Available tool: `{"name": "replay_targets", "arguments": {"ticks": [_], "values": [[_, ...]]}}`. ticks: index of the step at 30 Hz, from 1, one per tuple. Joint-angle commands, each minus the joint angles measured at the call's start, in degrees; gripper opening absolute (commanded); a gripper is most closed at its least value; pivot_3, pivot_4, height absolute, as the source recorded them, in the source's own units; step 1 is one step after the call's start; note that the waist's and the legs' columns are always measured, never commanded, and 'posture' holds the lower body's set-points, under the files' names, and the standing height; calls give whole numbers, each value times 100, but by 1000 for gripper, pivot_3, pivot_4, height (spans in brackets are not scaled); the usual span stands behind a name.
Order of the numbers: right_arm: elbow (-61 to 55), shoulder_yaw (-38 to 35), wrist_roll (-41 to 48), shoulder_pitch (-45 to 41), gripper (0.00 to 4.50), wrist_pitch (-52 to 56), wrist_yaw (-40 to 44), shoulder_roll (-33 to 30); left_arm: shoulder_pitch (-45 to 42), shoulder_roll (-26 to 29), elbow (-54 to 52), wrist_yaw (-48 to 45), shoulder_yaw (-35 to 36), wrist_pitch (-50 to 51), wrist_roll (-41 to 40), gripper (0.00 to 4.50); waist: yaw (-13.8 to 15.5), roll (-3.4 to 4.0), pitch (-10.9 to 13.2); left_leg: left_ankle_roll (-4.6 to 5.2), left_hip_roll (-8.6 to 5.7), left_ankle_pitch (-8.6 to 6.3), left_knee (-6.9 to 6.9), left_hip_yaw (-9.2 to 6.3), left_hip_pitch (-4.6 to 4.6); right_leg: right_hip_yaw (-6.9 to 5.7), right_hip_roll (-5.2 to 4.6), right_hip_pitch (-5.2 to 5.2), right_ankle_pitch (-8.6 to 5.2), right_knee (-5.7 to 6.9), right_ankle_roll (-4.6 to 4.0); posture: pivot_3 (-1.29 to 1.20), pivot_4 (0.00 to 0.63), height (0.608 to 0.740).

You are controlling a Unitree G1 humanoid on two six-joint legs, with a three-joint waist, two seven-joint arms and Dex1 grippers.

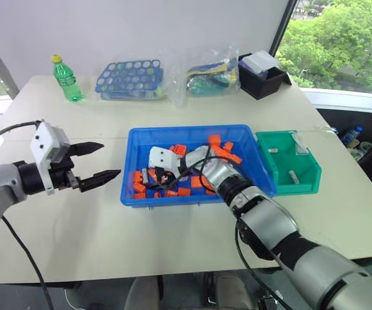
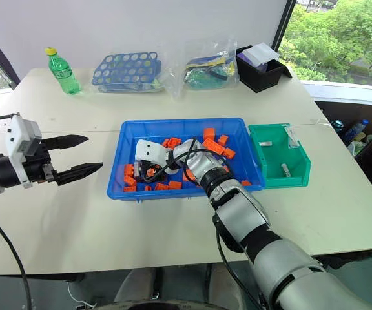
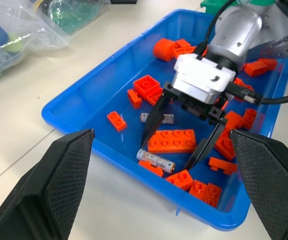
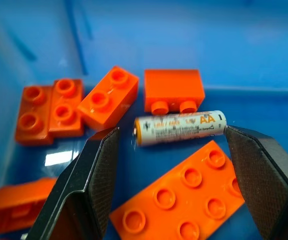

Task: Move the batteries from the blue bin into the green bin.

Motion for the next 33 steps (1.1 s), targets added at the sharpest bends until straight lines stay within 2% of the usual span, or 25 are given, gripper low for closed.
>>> {"name": "replay_targets", "arguments": {"ticks": [1, 15, 18, 19, 33], "values": [[220, -164, 2, -207, 3398, 10, -154, 45, -95, 55, -164, 20, 96, -35, -82, 4500, 5, 0, 0, 0, 0, 0, 0, 0, 0, 0, 0, 0, 0, 0, 0, 0, 150, 723], [500, -212, -120, -199, 3398, -76, -142, 227, -116, -17, -228, 97, 56, -67, -85, 4500, -13, 0, 0, 0, 0, 0, -4, -1, 4, 1, 1, 2, 0, 0, 0, 0, 150, 723], [511, -288, -73, -209, 2695, -39, -141, 252, -110, -32, -239, 117, 57, -73, -84, 4500, -15, 0, 0, 0, 0, 0, -6, -1, 5, 1, 1, 2, 0, 0, 0, 0, 150, 723], [507, -311, -61, -210, 2257, -18, -136, 256, -109, -36, -240, 121, 57, -75, -84, 4500, -15, 0, 0, 0, 1, 0, -6, -1, 5, 1, 1, 2, 0, 0, -1, 0, 150, 723], [278, -444, -5, -73, 2257, 268, 4, 310, -424, -96, 85, 56, -258, -266, 56, 4500, -11, 0, 0, -1, 0, 1, -6, -1, 5, 2, 2, 5, 0, 0, -1, 0, 150, 723]]}}
